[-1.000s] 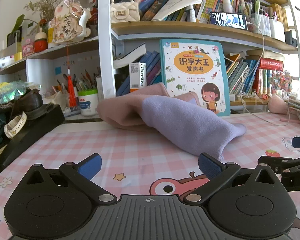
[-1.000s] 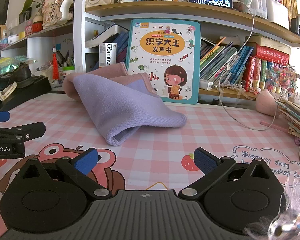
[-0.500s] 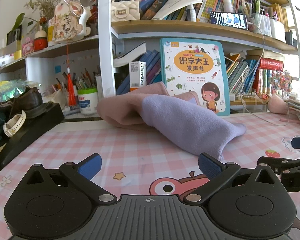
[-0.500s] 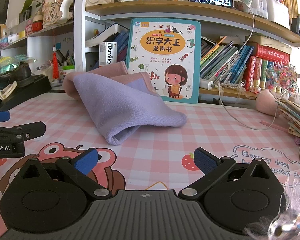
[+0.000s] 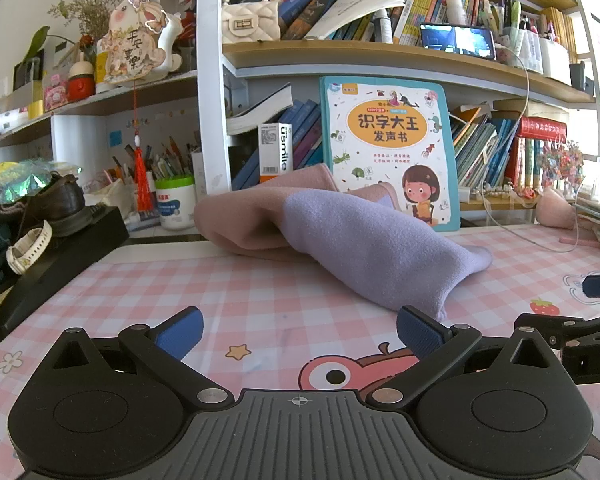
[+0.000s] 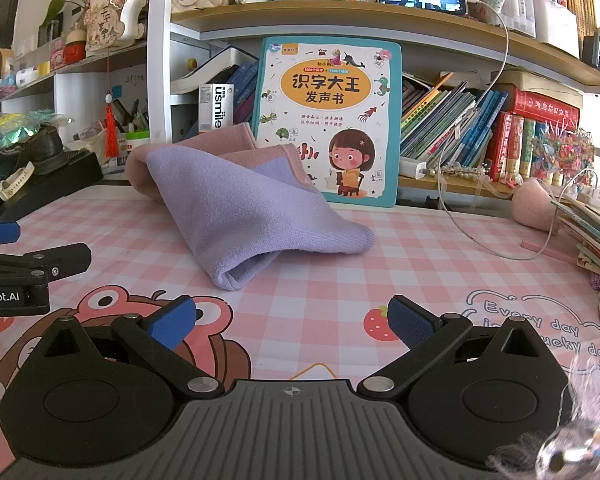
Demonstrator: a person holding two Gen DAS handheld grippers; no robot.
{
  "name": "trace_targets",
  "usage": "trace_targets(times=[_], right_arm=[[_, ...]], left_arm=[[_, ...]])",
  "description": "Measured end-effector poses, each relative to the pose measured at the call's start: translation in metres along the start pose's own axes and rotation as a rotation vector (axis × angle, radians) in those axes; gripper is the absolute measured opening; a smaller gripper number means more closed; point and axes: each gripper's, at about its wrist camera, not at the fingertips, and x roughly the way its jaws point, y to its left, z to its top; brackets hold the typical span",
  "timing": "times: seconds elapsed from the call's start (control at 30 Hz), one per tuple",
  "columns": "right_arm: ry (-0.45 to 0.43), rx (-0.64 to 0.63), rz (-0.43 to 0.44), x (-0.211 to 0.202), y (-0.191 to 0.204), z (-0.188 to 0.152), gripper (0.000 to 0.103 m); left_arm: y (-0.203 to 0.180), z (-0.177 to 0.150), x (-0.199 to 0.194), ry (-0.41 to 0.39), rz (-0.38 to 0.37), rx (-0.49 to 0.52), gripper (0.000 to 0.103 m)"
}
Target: Fold clothes
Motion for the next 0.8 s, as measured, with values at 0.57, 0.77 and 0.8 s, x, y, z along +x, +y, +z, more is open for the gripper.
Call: trace_targets(times=[0.57, 0.77, 0.8], right_arm=[[-0.001, 0.000, 0.000, -0.0002, -0.0001, -0.0002, 0.103], [-0.001, 0.001, 0.000, -0.0001, -0.0001, -0.0002, 0.103], [-0.001, 0.001, 0.000, -0.0001, -0.0001, -0.0002, 0.103]], left_arm=[[0.0000, 0.0002, 0.0005, 0.002, -0.001, -0.004, 0.103], [-0.0001, 0.0002, 0.0009, 0.003, -0.002, -0.006, 0.103], [0.0000, 0.0002, 0.0010, 0.003, -0.002, -0.006, 0.103]])
